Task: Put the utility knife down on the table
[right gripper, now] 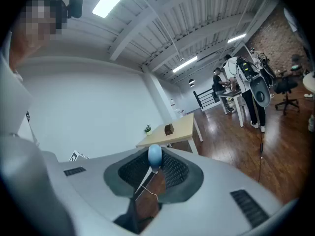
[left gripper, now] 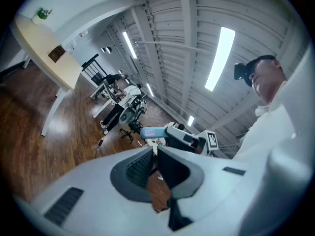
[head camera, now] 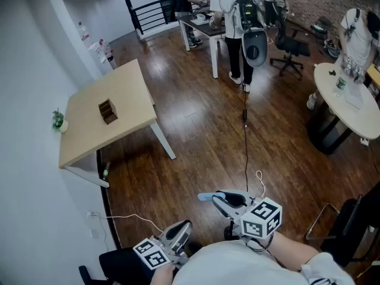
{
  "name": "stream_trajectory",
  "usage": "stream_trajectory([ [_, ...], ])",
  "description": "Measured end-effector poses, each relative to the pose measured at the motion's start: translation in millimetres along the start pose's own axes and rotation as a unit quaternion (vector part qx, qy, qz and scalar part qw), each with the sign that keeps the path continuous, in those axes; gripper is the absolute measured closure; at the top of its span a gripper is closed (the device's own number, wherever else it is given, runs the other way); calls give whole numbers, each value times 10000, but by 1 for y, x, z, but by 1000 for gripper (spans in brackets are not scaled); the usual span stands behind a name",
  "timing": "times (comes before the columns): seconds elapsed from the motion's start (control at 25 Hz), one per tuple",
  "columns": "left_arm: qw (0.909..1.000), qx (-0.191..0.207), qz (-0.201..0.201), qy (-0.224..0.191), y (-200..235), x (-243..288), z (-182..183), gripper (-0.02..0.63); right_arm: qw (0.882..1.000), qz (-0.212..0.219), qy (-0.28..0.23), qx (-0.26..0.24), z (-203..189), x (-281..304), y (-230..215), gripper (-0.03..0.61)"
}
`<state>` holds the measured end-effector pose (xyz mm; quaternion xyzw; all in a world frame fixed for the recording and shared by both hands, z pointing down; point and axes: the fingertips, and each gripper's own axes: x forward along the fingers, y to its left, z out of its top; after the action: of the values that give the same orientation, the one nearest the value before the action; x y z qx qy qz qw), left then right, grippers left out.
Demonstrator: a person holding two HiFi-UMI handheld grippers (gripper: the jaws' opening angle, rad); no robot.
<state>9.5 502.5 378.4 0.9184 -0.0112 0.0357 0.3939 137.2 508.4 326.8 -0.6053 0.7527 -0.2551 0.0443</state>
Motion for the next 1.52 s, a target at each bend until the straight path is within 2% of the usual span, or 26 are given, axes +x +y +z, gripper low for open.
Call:
stream_trajectory([
  [0.56,9991,-58,269,-333,2,52,1,609,9989,341,307,-80,4,-8,-49,508],
  [0.92,9975,-140,546,-428,27,37,16,609,9969,558,544,53,-2,31,-52,508],
  [1.2,9953,-176,656,-684,93,-10,67,609,9967,530,618,-48,7,116,-36,508],
  [1.52,9939,-149,668,-862,171,-85,155,609,9959,532,693,-219,30,248,12,508],
])
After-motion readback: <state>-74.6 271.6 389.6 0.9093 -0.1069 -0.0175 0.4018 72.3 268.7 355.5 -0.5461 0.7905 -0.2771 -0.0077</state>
